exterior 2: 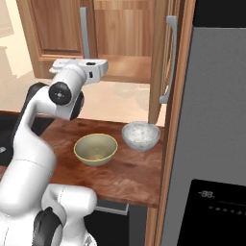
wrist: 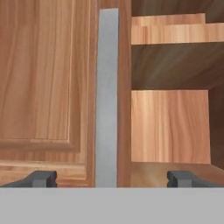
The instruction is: Open the cabinet. Pick the bowls from the counter and place them in the cabinet. Then close the cabinet.
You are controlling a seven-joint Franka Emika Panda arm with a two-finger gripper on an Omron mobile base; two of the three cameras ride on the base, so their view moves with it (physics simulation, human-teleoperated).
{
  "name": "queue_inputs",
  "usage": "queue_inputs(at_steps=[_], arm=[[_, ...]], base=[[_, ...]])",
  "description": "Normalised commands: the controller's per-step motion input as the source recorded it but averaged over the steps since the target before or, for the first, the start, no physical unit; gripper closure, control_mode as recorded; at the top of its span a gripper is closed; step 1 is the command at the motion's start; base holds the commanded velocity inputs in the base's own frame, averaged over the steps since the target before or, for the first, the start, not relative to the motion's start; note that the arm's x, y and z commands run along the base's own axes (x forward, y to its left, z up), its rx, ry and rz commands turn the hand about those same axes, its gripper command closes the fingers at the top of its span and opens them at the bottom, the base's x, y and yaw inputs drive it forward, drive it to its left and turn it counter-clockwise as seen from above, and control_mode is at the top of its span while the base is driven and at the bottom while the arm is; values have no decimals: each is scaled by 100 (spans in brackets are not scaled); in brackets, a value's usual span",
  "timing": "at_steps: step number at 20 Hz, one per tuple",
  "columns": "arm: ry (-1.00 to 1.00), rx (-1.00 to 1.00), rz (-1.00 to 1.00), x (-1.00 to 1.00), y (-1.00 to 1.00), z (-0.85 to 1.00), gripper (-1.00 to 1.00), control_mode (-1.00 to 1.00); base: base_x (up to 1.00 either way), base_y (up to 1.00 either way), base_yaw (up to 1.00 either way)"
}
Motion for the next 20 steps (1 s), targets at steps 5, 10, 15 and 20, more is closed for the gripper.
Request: queue_inputs(at_steps=[5, 10, 15, 20], arm=[[0, 0, 0, 40, 0, -6, -100, -100], [0, 0, 0, 37, 0, -9, -100, -100], [0, 0, 0, 38, 0, -7, -100, -100], [0, 0, 0, 34, 0, -1, 100, -100]], base=[[0, 0, 0], [0, 0, 0], [0, 0, 0], [0, 0, 0]])
